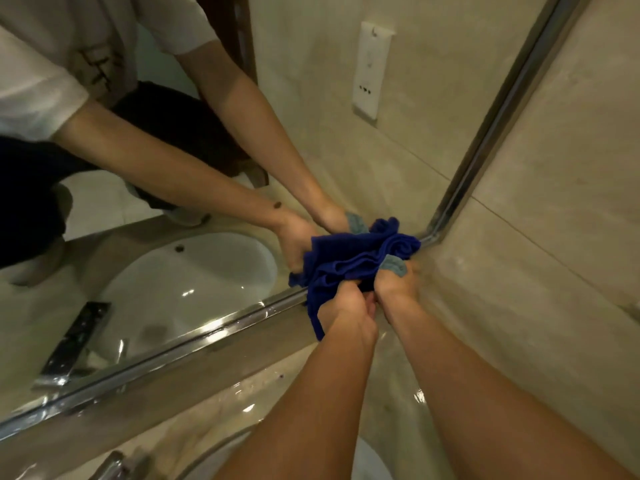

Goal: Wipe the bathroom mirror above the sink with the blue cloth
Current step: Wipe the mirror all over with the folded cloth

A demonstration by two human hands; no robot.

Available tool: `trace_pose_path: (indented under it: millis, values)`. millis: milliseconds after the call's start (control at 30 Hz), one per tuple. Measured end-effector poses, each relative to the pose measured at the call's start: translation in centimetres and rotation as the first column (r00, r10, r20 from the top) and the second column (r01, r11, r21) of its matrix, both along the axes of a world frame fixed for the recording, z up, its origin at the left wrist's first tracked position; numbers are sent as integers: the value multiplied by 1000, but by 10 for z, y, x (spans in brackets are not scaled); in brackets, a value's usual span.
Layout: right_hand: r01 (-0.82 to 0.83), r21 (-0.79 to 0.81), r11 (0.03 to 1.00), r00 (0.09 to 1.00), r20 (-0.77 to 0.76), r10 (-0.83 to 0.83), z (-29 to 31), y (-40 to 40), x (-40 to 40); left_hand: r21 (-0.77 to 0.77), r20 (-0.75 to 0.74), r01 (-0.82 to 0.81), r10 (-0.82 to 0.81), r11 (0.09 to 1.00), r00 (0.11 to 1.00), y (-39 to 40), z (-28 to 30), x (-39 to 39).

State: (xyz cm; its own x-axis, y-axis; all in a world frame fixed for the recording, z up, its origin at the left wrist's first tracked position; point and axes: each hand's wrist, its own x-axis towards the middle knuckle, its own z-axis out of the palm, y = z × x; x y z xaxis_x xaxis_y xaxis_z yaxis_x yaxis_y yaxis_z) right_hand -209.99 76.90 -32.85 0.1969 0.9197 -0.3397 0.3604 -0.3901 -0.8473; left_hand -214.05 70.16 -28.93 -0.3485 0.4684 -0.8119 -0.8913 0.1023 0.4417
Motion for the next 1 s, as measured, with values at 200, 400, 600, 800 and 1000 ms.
trace_pose_path:
  millis: [200, 400, 600, 800, 1000]
  values:
    - [-47, 16, 999, 998, 37, 47, 18, -52, -37, -31, 26, -23, 24, 999, 999, -44, 1, -38]
    - [-36, 17, 999, 999, 19, 36, 12, -85, -67, -3, 34, 4, -4, 1000, 999, -89, 3, -72]
    - [-113, -68, 991, 980, 155, 122, 4, -131, -110, -37, 4, 2, -2, 999, 1000, -148, 1, -117]
    - [-200, -122, 972, 964, 150, 218, 14, -189, -153, -98, -96, -14, 5, 995, 995, -202, -2, -159]
    - [-221, -169, 961, 959, 144, 246, 32, -208, -165, -120, -142, 50, -67, 992, 988, -216, 0, -173]
